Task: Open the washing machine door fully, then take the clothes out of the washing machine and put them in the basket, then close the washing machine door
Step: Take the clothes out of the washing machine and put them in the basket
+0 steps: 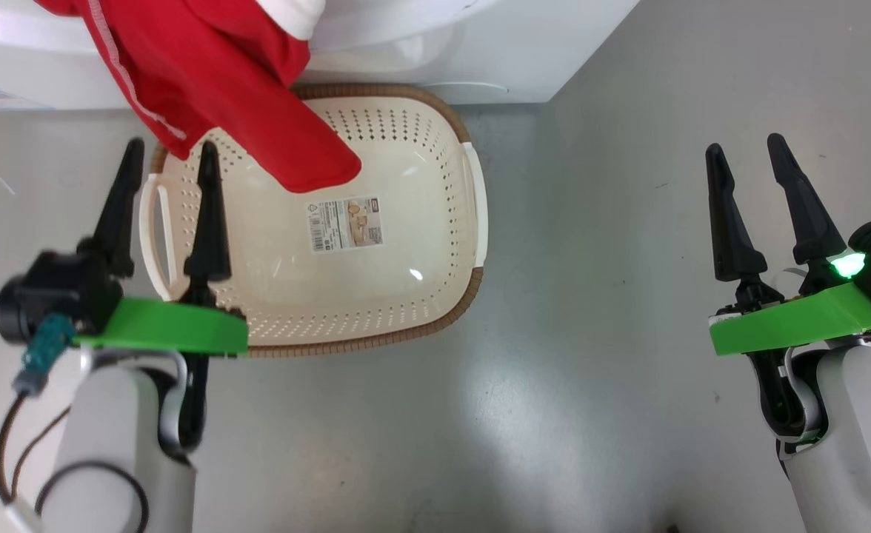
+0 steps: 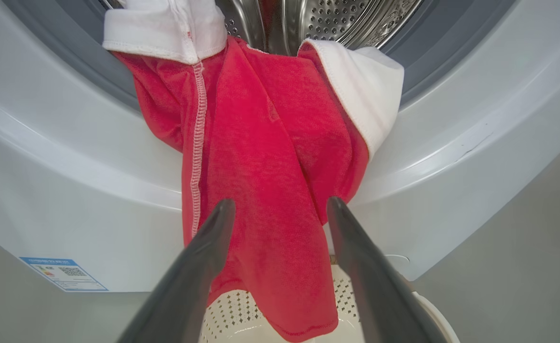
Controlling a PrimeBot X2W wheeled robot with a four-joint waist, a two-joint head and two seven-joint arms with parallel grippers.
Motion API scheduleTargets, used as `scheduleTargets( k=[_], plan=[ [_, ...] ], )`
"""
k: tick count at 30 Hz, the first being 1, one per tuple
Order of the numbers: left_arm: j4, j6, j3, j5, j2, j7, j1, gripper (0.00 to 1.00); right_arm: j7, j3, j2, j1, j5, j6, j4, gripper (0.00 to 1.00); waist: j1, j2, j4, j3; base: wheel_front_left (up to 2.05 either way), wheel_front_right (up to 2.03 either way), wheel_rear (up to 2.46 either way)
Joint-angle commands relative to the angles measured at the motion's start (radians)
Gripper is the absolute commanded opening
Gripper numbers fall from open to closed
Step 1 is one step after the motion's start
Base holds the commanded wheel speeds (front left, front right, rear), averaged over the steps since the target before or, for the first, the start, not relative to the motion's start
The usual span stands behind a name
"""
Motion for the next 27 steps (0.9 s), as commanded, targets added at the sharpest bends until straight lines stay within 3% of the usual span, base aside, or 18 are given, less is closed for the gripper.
scheduleTargets(
  k=[1,14,27],
  plan=[
    [-0.046,0.010,0.025,-0.006,0.028,-0.005,0.055,1.00,-0.006,0.018,-0.005,0.041,-0.010,0.006,-0.019,1.00,0.0000,0.0000,0.001,-0.008,0.00,0.00,0.00],
    [-0.230,0.068,0.000,-0.007,0.028,-0.005,0.208,1.00,-0.006,0.019,-0.006,0.062,-0.008,0.006,-0.016,1.00,0.0000,0.0000,-0.002,-0.028,0.00,0.00,0.00],
    [-0.168,0.055,-0.008,-0.006,0.028,-0.005,0.124,1.00,-0.006,0.014,-0.005,0.060,-0.009,0.006,-0.020,1.00,0.0000,0.0000,0.009,-0.017,0.00,0.00,0.00]
  ],
)
